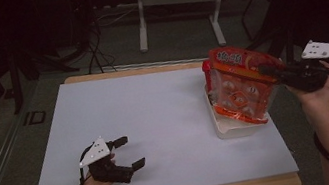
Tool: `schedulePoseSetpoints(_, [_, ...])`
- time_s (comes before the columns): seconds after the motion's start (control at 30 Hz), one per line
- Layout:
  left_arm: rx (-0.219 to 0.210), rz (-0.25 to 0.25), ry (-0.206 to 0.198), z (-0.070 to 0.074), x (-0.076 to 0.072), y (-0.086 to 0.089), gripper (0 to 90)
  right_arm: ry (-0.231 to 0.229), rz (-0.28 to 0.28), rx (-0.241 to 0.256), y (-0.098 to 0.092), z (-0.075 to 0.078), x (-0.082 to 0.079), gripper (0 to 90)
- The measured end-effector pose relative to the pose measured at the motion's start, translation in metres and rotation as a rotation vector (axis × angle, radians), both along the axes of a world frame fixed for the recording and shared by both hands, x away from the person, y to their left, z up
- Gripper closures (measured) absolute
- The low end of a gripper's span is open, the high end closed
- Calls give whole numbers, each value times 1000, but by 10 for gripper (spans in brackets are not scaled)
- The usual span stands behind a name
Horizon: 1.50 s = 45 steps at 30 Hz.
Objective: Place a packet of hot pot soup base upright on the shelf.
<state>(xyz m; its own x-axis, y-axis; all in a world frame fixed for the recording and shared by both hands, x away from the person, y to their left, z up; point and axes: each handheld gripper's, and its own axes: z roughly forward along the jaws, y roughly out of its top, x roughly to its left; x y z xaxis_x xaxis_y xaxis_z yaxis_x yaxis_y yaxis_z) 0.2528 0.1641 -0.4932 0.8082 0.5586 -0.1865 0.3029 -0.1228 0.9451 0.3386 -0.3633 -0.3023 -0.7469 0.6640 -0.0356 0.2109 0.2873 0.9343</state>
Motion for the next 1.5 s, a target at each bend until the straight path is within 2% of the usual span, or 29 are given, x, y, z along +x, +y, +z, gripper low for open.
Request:
schedulePoseSetpoints(0.2, [-15, 8, 1, -2, -1, 2, 32, 13, -15, -29, 8, -7, 8, 900])
schedulePoseSetpoints(0.4, [-13, 14, 17, -6, 0, 2, 32, 34, 3, -13, 16, -13, 12, 900])
schedulePoseSetpoints(0.57, [-23, 28, 23, -8, 0, 4, 32, 53, -2, -25, 21, -23, 15, 900])
schedulePoseSetpoints(0.67, [-35, 33, 31, -9, 1, 6, 32, 62, 2, 14, 14, -27, 15, 900])
schedulePoseSetpoints(0.9, [-34, 30, 40, -12, 2, 4, 32, 80, -10, 53, 1, -35, 12, 900])
schedulePoseSetpoints(1.13, [-34, 37, 47, -13, 3, 4, 32, 87, -16, 57, -5, -39, 8, 900])
schedulePoseSetpoints(1.2, [-33, 37, 47, -13, 3, 4, 32, 94, -23, 39, -4, -42, 9, 900])
schedulePoseSetpoints(1.4, [-33, 35, 52, -15, 3, 4, 32, 113, -31, 51, -4, -58, 11, 900])
schedulePoseSetpoints(1.5, [-32, 34, 56, -16, 4, 4, 32, 141, -33, 66, -7, -72, 13, 900])
